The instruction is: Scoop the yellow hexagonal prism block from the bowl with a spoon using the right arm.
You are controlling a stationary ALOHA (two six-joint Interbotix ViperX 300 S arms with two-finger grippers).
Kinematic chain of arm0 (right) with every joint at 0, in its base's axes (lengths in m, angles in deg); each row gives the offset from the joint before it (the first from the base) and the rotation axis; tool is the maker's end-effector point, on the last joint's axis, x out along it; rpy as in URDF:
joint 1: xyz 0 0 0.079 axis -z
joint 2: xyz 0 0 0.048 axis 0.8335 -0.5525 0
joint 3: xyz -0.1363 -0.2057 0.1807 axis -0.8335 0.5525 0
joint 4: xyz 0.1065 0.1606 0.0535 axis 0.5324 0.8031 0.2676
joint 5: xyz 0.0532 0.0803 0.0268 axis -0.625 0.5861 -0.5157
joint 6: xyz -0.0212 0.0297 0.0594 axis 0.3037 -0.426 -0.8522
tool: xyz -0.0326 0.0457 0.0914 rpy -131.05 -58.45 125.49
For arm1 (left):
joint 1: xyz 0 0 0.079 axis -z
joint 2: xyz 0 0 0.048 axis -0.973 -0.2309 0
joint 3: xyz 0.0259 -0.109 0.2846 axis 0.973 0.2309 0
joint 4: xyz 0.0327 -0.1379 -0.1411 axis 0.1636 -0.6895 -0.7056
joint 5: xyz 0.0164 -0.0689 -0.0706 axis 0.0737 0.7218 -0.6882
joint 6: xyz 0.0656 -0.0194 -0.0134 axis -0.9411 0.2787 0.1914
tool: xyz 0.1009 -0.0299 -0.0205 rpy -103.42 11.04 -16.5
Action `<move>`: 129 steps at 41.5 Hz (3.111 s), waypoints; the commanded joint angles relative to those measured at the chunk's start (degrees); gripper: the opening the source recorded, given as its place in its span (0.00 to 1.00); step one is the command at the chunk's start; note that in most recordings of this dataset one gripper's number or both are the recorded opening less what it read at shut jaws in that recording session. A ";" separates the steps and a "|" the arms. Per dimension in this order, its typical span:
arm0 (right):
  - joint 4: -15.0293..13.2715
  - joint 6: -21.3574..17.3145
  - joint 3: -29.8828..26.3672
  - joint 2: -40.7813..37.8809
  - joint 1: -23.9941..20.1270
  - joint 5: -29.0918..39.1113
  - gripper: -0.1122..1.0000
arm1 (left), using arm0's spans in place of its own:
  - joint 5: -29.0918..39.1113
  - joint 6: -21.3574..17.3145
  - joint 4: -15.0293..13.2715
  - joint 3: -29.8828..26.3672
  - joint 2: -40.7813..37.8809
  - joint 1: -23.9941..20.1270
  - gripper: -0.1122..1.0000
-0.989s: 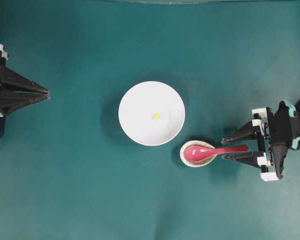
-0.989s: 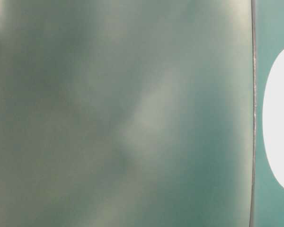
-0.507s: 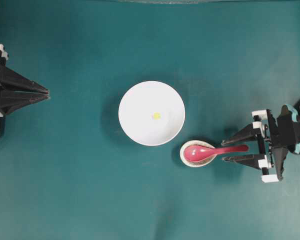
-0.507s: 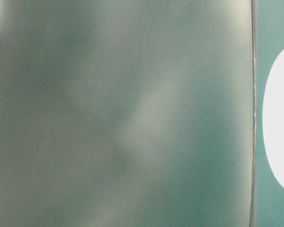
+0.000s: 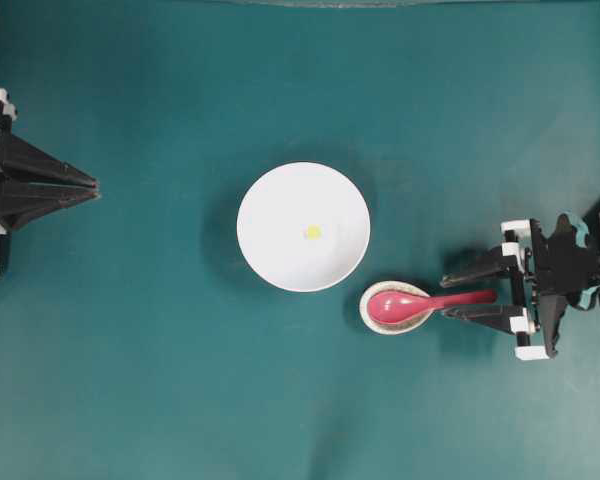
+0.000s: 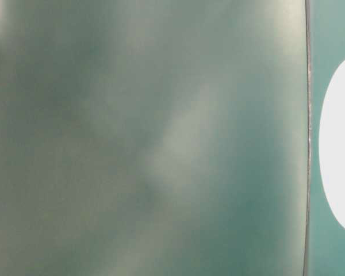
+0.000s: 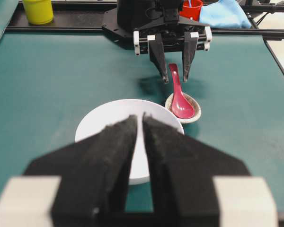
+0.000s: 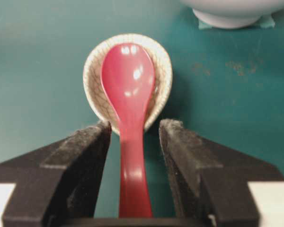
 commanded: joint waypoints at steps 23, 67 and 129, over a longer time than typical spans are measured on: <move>-1.58 -0.09 -0.35 -1.05 -0.26 -0.53 0.55 | -0.26 -0.09 0.18 -1.23 -0.53 0.00 0.22; -2.11 2.20 -0.53 -1.14 -0.18 -0.35 0.50 | -0.26 -0.09 0.18 -1.23 -0.53 0.00 0.22; -1.23 2.55 -0.53 -1.14 0.35 0.18 0.40 | -0.26 -0.09 0.18 -1.32 -0.44 0.00 0.22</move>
